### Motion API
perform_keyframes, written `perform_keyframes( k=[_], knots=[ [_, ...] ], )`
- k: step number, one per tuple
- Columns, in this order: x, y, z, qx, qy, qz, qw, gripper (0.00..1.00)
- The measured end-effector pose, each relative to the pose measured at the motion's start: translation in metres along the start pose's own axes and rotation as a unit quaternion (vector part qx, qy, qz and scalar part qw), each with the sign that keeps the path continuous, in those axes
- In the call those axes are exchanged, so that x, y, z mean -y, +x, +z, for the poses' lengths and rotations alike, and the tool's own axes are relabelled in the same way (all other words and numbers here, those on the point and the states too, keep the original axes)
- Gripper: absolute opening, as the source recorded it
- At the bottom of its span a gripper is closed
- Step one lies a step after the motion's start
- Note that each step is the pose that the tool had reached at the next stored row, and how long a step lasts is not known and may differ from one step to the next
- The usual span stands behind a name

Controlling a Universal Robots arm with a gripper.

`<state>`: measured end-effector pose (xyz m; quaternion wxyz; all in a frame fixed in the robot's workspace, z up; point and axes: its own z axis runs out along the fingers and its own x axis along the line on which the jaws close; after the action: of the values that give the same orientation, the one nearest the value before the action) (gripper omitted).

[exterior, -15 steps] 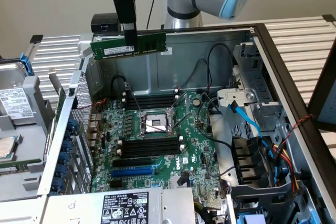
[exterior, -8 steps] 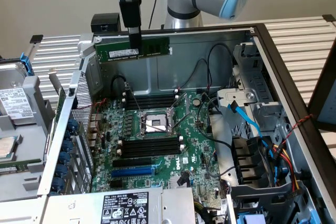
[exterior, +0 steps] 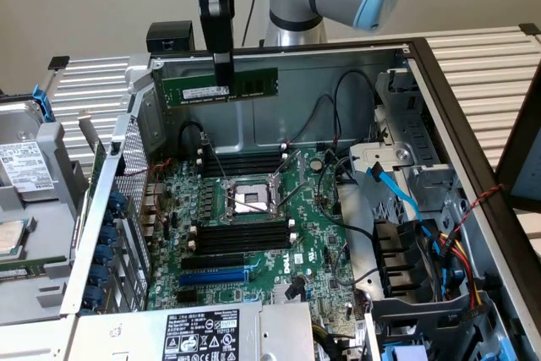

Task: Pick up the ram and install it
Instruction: 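Pick up the ram and move it above insertion slot, then insert the ram into the slot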

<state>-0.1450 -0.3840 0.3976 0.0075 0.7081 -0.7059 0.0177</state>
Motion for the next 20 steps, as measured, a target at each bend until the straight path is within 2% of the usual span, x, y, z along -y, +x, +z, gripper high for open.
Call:
perform_keyframes(
  k=[4,20],
  knots=[
    [0.0018,-0.0011,0.0037,0.0014,-0.0005,0.007,1.0000,0.13],
    [0.0022,-0.0012,0.0038,0.0015,-0.0008,0.008,1.0000,0.13]
  ],
)
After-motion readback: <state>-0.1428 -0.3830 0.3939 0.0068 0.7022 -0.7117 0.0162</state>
